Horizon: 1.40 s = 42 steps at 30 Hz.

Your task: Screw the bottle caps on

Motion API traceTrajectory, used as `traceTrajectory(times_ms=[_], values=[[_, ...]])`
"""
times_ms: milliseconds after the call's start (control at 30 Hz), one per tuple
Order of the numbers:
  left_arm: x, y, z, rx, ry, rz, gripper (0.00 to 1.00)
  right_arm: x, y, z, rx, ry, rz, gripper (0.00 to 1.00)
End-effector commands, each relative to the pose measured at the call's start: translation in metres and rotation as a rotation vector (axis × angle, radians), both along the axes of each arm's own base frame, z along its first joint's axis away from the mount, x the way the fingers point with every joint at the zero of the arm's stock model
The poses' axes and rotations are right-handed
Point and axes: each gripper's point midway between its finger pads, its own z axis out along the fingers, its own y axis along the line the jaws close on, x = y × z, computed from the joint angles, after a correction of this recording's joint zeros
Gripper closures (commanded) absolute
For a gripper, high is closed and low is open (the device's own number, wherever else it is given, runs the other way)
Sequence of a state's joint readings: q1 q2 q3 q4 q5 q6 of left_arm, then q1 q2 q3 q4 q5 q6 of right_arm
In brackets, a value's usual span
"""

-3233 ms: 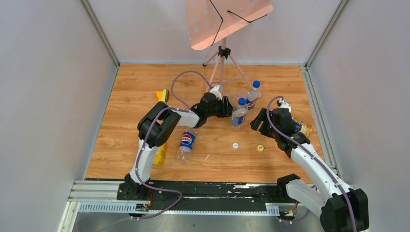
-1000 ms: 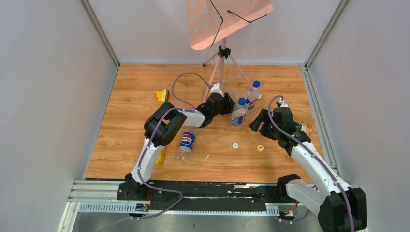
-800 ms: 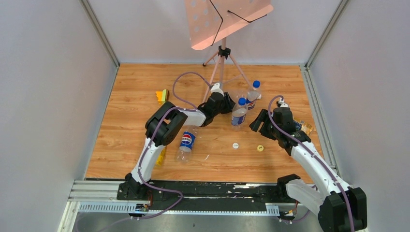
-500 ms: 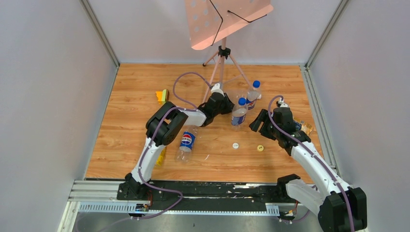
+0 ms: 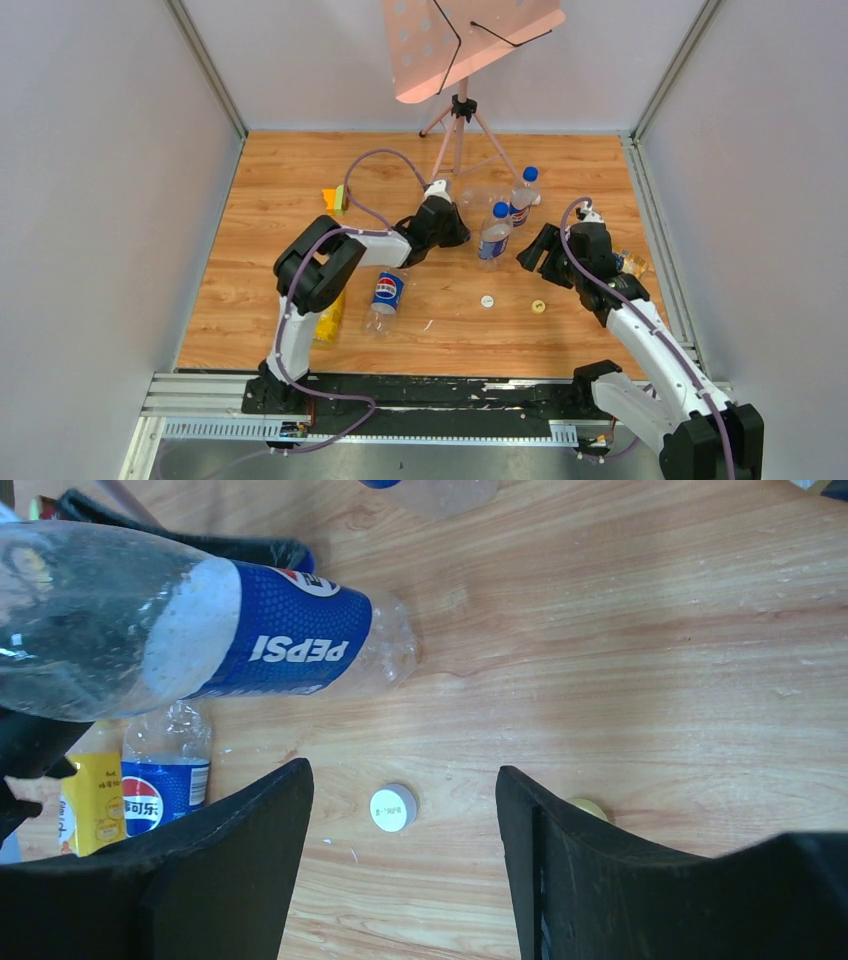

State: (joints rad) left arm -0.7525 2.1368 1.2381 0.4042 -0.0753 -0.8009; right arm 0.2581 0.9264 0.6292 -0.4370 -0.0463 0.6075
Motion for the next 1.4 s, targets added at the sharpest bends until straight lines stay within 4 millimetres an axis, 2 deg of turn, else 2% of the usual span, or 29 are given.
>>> traceTrajectory(times_ms=[0,33,67,100,133,233,267,300,333,367,400,600,867,1000,1167,1300,1367], values=[[-0.017,0.032,0.04,0.122,-0.076,-0.018,0.95,0.0,-0.003,0.02,0.014,-0.07,-0.013,0.32],[-0.021,0.038,0.052,0.127,-0.089,-0.017,0.96,-0.001,-0.005,0.021,0.012,-0.076,-0.016,0.32],[-0.03,0.046,0.046,0.157,-0.082,-0.029,0.96,-0.003,-0.006,0.023,0.011,-0.083,-0.019,0.32],[-0.035,0.051,0.059,0.162,-0.099,-0.029,0.96,-0.004,-0.007,0.025,0.009,-0.094,-0.021,0.32],[-0.045,0.056,0.055,0.199,-0.105,-0.054,0.96,-0.005,-0.008,0.025,0.005,-0.099,-0.025,0.32],[-0.064,0.072,0.068,0.317,-0.162,-0.064,0.96,-0.008,-0.013,0.032,-0.005,-0.129,-0.037,0.32],[-0.076,0.07,0.066,0.372,-0.187,-0.102,0.96,-0.009,-0.013,0.034,-0.005,-0.138,-0.035,0.32],[-0.08,0.08,0.067,0.425,-0.2,-0.086,0.97,-0.008,-0.019,0.036,-0.024,-0.151,-0.06,0.32],[-0.09,0.077,0.066,0.472,-0.228,-0.12,0.97,-0.009,-0.021,0.038,-0.03,-0.161,-0.068,0.32],[-0.094,0.085,0.064,0.526,-0.237,-0.109,0.97,-0.01,-0.023,0.041,-0.033,-0.175,-0.074,0.31],[-0.104,0.084,0.06,0.573,-0.248,-0.14,0.98,-0.011,-0.024,0.043,-0.035,-0.185,-0.076,0.31],[-0.133,0.106,0.031,0.829,-0.248,-0.177,1.0,-0.017,-0.031,0.058,-0.038,-0.243,-0.096,0.31],[-0.167,0.129,0.002,0.994,-0.247,-0.197,1.0,-0.025,-0.033,0.056,-0.024,-0.254,-0.104,0.31],[-0.176,0.128,-0.012,1.08,-0.271,-0.226,1.0,-0.027,-0.033,0.056,-0.013,-0.256,-0.108,0.31],[-0.189,0.116,-0.032,1.177,-0.296,-0.287,0.99,-0.029,-0.032,0.058,-0.007,-0.263,-0.107,0.31],[-0.201,0.106,-0.038,1.21,-0.302,-0.326,0.94,-0.03,-0.034,0.059,-0.011,-0.266,-0.112,0.31],[-0.209,0.099,-0.038,1.206,-0.308,-0.351,0.88,-0.03,-0.034,0.059,-0.011,-0.267,-0.115,0.31]])
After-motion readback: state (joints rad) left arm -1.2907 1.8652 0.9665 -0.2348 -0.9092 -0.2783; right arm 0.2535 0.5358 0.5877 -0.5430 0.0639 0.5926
